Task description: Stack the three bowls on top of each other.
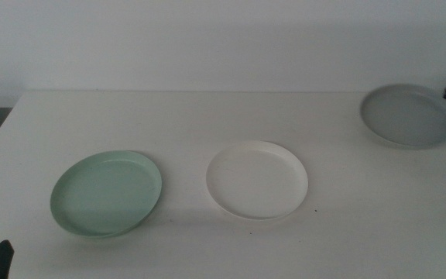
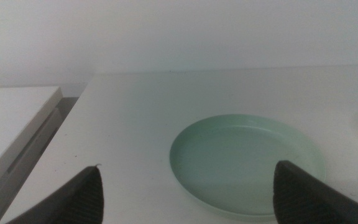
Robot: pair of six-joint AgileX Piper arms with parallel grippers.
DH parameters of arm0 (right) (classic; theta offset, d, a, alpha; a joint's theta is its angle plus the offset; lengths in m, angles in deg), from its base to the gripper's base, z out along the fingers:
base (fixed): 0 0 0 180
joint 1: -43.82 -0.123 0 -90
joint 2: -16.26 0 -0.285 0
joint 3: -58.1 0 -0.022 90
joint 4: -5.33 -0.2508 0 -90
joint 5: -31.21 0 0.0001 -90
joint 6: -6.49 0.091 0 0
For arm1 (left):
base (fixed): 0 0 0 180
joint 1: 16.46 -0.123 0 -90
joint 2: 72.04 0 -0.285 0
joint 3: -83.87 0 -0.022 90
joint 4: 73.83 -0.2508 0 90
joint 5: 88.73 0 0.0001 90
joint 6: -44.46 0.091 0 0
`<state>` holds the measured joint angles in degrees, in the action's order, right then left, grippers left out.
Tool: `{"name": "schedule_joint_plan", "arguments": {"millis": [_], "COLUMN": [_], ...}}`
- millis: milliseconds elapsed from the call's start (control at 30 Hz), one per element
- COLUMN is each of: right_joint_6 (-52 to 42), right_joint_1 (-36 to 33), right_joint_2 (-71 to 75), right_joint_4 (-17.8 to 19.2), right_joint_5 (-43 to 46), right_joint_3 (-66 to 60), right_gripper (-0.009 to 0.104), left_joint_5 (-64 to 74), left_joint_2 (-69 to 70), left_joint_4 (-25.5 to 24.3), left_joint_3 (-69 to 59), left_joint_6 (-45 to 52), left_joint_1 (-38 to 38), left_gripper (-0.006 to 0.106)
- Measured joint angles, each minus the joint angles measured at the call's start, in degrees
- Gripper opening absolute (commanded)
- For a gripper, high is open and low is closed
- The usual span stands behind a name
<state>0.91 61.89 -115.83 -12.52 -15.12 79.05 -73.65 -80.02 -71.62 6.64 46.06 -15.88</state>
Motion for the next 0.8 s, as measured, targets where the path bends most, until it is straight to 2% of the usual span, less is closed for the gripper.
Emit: {"name": "schedule_joint_plan", "arguments": {"millis": [100,267,467,633,800], "right_joint_6": [-1.89,-2.00,1.16,4.08,4.69], "right_joint_1": [-4.75,-17.06,-29.69,-34.23,-35.12], "right_joint_2": [9.75,21.71,22.91,21.26,19.07], "right_joint_4": [-3.15,-6.50,-7.01,-6.14,-5.81], "right_joint_5": [5.65,11.90,14.02,15.80,16.03], "right_joint_3": [-11.14,-24.73,-26.94,-26.95,-27.16], "right_gripper": [-0.003,-0.003,-0.003,-0.003,-0.003], "left_joint_5": [0.00,0.00,0.00,0.00,0.00], "left_joint_2": [0.00,0.00,0.00,0.00,0.00], "left_joint_4": [0.00,0.00,0.00,0.00,0.00], "left_joint_3": [0.00,0.00,0.00,0.00,0.00], "left_joint_6": [0.00,0.11,0.11,0.11,-0.02], "left_joint_1": [0.00,0.00,0.00,0.00,0.00], "left_gripper": [0.094,0.094,0.094,0.094,0.094]}}
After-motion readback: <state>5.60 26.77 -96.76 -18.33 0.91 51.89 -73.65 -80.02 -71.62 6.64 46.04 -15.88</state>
